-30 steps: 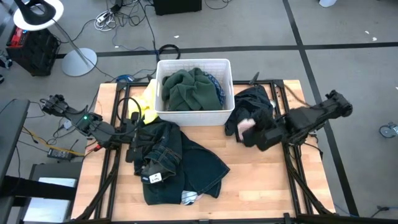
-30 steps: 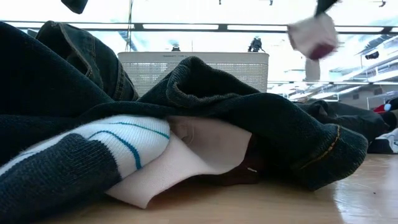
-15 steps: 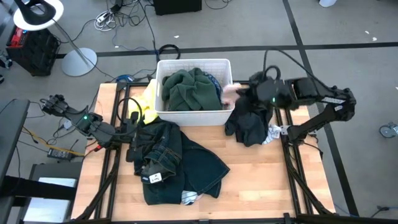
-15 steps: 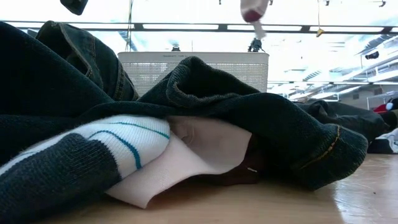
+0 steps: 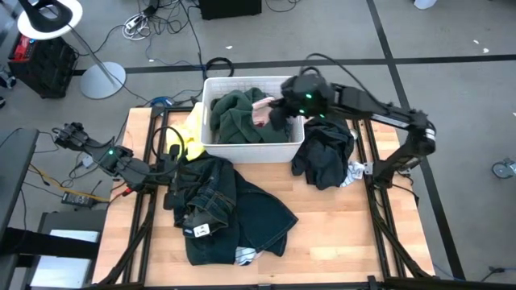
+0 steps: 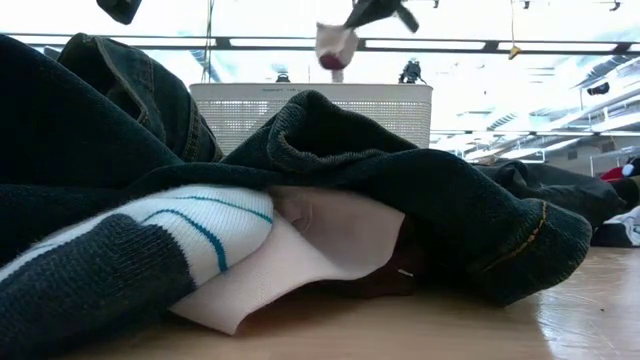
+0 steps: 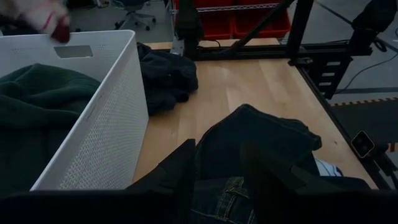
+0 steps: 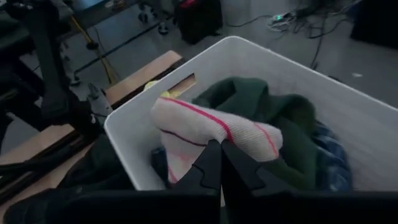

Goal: Sort clothes
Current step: Put the white pink sock into the laundry organizer

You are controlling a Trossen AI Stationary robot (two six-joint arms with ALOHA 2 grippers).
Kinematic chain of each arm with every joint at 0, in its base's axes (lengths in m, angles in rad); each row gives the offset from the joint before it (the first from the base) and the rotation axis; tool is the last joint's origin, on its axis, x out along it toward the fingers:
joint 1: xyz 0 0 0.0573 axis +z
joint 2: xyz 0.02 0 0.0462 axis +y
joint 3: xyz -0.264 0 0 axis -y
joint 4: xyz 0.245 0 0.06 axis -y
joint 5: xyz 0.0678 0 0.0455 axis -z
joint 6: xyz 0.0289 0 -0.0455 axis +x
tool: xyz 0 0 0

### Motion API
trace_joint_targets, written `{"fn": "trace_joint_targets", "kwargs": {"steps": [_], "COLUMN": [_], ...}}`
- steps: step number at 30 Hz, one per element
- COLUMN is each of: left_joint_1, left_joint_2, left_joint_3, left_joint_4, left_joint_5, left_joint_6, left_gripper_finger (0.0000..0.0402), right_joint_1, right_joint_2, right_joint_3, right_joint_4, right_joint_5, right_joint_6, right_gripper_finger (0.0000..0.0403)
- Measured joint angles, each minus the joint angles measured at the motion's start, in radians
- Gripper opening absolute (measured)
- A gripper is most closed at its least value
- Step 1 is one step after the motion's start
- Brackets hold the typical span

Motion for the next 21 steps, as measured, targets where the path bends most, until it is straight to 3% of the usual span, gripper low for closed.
{"fn": "trace_joint_targets", "kwargs": {"steps": [10, 21], "left_joint_1": [0.0, 0.0], "left_joint_2": [0.0, 0.0], "left_joint_3": [0.0, 0.0], "left_joint_4": [0.0, 0.001], "left_joint_5": [0.0, 0.001], "left_joint_6": [-0.001, -0.005], "left_gripper_finger": [0.0133, 0.0133], "right_joint_1": [-0.129, -0.161], "right_joint_2": [0.218, 0.474], "right_joint_3": [0.0, 0.0], "right_joint_4": [0.105, -0.053], "right_joint_5": [-0.16, -0.23], "right_joint_6": [-0.048, -0.039], "right_gripper_finger": [0.0, 0.0]}}
